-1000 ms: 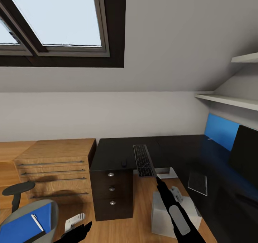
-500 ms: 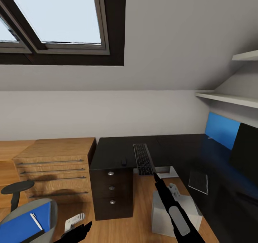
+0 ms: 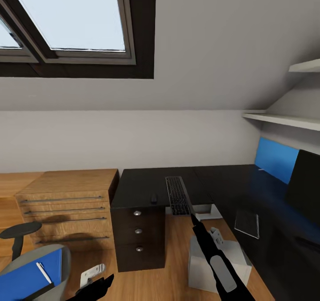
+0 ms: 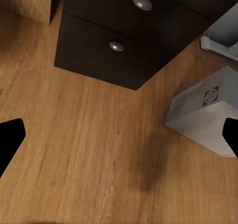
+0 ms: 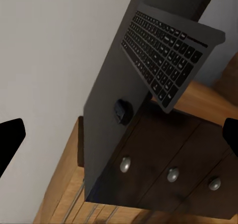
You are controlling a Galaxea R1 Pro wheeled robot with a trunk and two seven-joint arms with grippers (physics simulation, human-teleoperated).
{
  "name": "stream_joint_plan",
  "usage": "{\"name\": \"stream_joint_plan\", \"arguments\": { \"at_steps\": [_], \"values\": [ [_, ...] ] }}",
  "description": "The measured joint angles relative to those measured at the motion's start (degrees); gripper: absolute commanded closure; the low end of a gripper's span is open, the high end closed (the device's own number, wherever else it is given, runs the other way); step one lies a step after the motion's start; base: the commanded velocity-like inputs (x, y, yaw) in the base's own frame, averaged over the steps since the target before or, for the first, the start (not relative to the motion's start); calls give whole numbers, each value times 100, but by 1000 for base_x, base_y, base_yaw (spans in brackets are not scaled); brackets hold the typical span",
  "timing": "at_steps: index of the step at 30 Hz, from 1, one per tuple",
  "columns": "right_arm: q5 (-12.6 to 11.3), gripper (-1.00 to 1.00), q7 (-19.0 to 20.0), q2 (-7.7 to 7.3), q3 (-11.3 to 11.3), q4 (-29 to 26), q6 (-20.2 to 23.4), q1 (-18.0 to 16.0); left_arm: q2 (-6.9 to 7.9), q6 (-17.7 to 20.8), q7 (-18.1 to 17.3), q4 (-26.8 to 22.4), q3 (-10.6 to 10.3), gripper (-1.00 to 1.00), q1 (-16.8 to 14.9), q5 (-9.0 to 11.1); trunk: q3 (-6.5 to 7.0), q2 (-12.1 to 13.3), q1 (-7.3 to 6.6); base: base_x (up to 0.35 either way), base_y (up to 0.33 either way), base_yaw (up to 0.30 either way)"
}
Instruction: In the bedroom, organize the workspace by keeping the computer under the desk, ensuring the monitor is on the desk, placing the keyboard on the desk next to the monitor, placing the mouse on the desk next to the keyboard, moving the folder from the swivel chair onto the desk next to the mouse, stacking the notebook on top of the folder with the pen on top of the notebook, and positioning the swivel chair next to the desk.
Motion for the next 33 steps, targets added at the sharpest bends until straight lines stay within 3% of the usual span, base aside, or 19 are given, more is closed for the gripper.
{"name": "stream_joint_plan", "arguments": {
  "at_steps": [4, 9, 13, 33],
  "values": [
    [-65, -100, 8, -17, -15, 7, 256, 0, 1, 0, 1, 0, 0, -100, 2, 0, -72, -161, 88, 0, 0, 0],
    [-342, -100, 50, -197, 1, 6, 629, -1, 1, 0, -4, 0, 0, -100, 3, 0, -162, -361, 198, 0, 0, 0],
    [-411, -100, 176, -272, 5, 5, 710, -1, 1, -11, -7, 0, 0, -100, 0, 0, -234, -522, 286, 0, 0, 0],
    [-420, -100, 241, -291, 8, 5, 731, -1, -3, -161, -6, 65, -3, -100, 2, -11, -593, -1325, 725, 0, 0, 0]
  ]
}}
